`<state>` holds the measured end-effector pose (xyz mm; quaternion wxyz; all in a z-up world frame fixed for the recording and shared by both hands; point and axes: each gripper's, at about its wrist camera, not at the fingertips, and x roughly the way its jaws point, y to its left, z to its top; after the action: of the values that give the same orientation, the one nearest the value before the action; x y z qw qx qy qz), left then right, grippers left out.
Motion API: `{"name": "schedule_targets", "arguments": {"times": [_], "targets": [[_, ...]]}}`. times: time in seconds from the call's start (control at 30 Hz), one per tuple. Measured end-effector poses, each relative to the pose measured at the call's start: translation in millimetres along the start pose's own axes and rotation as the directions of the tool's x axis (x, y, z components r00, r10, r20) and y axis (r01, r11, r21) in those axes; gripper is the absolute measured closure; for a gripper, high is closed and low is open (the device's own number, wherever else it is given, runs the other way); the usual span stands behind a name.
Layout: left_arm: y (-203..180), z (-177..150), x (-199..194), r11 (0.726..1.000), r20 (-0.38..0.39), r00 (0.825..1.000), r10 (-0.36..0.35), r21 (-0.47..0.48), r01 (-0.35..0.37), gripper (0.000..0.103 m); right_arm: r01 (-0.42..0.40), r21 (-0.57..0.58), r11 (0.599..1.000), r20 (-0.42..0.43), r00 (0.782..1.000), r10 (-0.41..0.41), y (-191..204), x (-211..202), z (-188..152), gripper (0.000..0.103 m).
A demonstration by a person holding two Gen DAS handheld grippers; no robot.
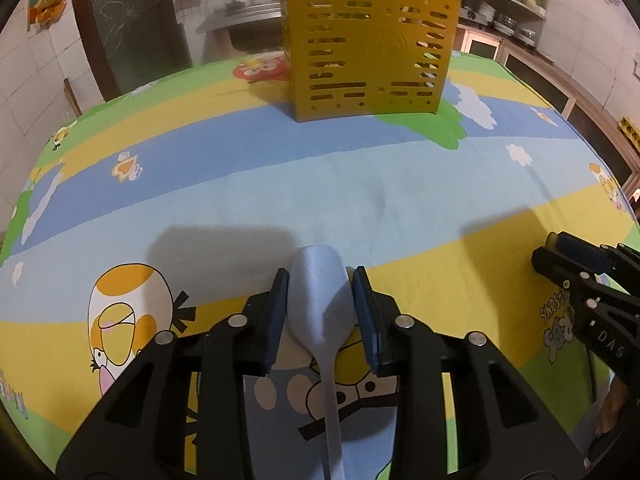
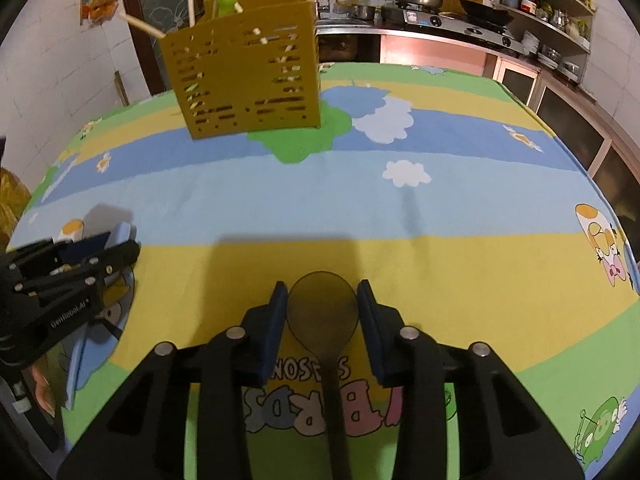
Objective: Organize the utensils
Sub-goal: 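Close left tool on the light-blue spoon while right tool grasps the dark spoon, then carry both spoons over the yellow holder and lower them in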
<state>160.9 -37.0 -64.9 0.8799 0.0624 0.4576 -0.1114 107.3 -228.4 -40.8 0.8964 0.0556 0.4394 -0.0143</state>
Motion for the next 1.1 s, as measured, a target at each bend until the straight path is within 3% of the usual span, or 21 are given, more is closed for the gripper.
{"name": "schedule_targets", "arguments": {"times": [0.27, 0.37, 0.67, 1.1], "targets": [[12, 14, -29, 0.997, 0.095, 0.996, -0.001, -0.071, 0.008, 0.071, -0.036, 0.074, 0.997, 0.130, 0.991, 0.026, -9, -25, 30, 0.067], [15, 21, -49, 0.995, 0.170, 0.985, 0.013, -0.096, 0.004, 0.071, -0.044, 0.079, 0.996, 0.186, 0.982, 0.029, -9, -34, 42, 0.067], [21, 29, -83, 0.992, 0.300, 0.951, 0.075, -0.124, -0.039, 0.071, -0.052, 0.070, 0.996, 0.335, 0.942, 0.025, -3, -57, 57, 0.067], [24, 21, -100, 0.988, 0.368, 0.922, 0.118, -0.133, -0.073, 0.071, -0.071, 0.067, 0.995, 0.376, 0.926, 0.040, -2, -61, 53, 0.067]]}}
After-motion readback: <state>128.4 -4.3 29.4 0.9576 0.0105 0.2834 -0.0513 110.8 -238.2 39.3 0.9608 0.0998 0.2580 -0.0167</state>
